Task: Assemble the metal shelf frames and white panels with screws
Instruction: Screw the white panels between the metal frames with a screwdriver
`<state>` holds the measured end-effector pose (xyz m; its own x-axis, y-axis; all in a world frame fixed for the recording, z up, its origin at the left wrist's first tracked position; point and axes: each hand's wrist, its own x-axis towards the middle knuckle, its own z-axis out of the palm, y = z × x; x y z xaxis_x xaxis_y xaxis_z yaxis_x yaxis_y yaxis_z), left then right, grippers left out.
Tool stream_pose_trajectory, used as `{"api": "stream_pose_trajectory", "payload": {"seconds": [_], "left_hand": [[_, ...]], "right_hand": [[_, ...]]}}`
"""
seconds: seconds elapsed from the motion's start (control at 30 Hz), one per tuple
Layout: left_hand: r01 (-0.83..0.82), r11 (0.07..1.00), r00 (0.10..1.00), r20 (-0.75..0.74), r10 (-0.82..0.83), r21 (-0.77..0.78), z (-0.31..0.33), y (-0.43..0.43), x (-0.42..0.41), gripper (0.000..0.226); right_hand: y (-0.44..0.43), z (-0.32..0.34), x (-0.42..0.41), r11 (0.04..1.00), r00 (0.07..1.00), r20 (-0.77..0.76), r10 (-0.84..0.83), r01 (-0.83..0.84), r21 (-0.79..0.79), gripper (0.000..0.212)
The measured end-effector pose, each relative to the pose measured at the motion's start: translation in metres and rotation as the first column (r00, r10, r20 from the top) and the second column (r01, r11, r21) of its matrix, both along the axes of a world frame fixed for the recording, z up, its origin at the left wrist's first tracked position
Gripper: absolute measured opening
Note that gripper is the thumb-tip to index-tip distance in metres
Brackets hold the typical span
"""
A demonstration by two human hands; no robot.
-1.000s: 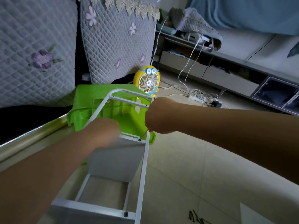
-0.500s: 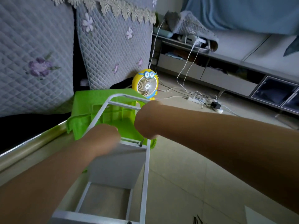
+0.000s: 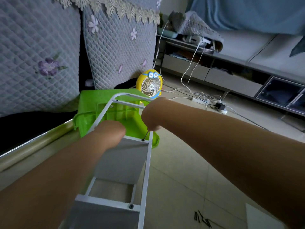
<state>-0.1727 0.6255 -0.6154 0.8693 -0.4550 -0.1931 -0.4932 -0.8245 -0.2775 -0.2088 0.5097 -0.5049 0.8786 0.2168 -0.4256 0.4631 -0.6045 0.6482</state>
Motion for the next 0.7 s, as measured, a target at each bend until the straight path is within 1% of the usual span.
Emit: {"api": "stream_pose_trajectory", "payload": {"seconds": [0.07,0.13,0.2,0.23,0.3,0.37,0.43,0.5,0.57,0.6,0.7], "left_hand": [[-0.026,1.000,1.000,0.009,0.026,-0.003,0.004,-0.003,-0.005,0.019],[-0.059,0.998,0.998,0.013,0.059,-0.012,0.007,-0.005,-0.010,0.022],[-0.077,0.997,0.997,0.012,0.078,-0.024,0.008,-0.007,-0.015,0.024],[-0.083,0.996,0.996,0.014,0.083,-0.028,0.009,-0.008,-0.019,0.025],[-0.111,0.993,0.994,0.017,0.112,-0.038,0.011,-0.012,-0.027,0.030],[-0.169,0.981,0.985,0.027,0.172,-0.091,0.010,-0.017,-0.038,0.037],[-0.181,0.961,0.975,0.086,0.203,-0.211,0.004,-0.026,-0.048,0.046],[-0.155,0.919,0.966,0.141,0.219,-0.362,-0.003,-0.037,-0.054,0.050],[-0.155,0.873,0.963,0.127,0.239,-0.463,-0.007,-0.054,-0.059,0.050],[-0.167,0.868,0.960,0.125,0.252,-0.467,-0.008,-0.063,-0.060,0.047],[-0.206,0.904,0.950,0.146,0.277,-0.374,-0.007,-0.085,-0.063,0.036]], "right_hand": [[-0.011,-0.002,-0.004,1.000,0.999,0.031,0.019,-0.019,0.021,0.036],[-0.028,-0.004,-0.009,0.995,0.999,0.048,0.001,-0.006,0.095,0.037],[-0.052,-0.009,-0.016,0.964,0.994,0.066,-0.088,0.068,0.258,0.043],[-0.065,-0.012,-0.020,0.929,0.987,0.070,-0.146,0.112,0.351,0.044],[-0.092,-0.024,-0.026,0.825,0.964,0.045,-0.261,0.198,0.530,0.039],[-0.119,-0.043,-0.032,0.661,0.926,-0.029,-0.377,0.291,0.692,0.031],[-0.143,-0.071,-0.038,0.504,0.876,-0.080,-0.475,0.345,0.792,0.030],[-0.165,-0.106,-0.046,0.398,0.830,-0.122,-0.544,0.383,0.833,0.030],[-0.180,-0.142,-0.054,0.362,0.798,-0.147,-0.585,0.418,0.833,0.031],[-0.187,-0.159,-0.058,0.371,0.794,-0.148,-0.590,0.429,0.824,0.031],[-0.202,-0.201,-0.068,0.420,0.797,-0.121,-0.592,0.433,0.798,0.032]]}}
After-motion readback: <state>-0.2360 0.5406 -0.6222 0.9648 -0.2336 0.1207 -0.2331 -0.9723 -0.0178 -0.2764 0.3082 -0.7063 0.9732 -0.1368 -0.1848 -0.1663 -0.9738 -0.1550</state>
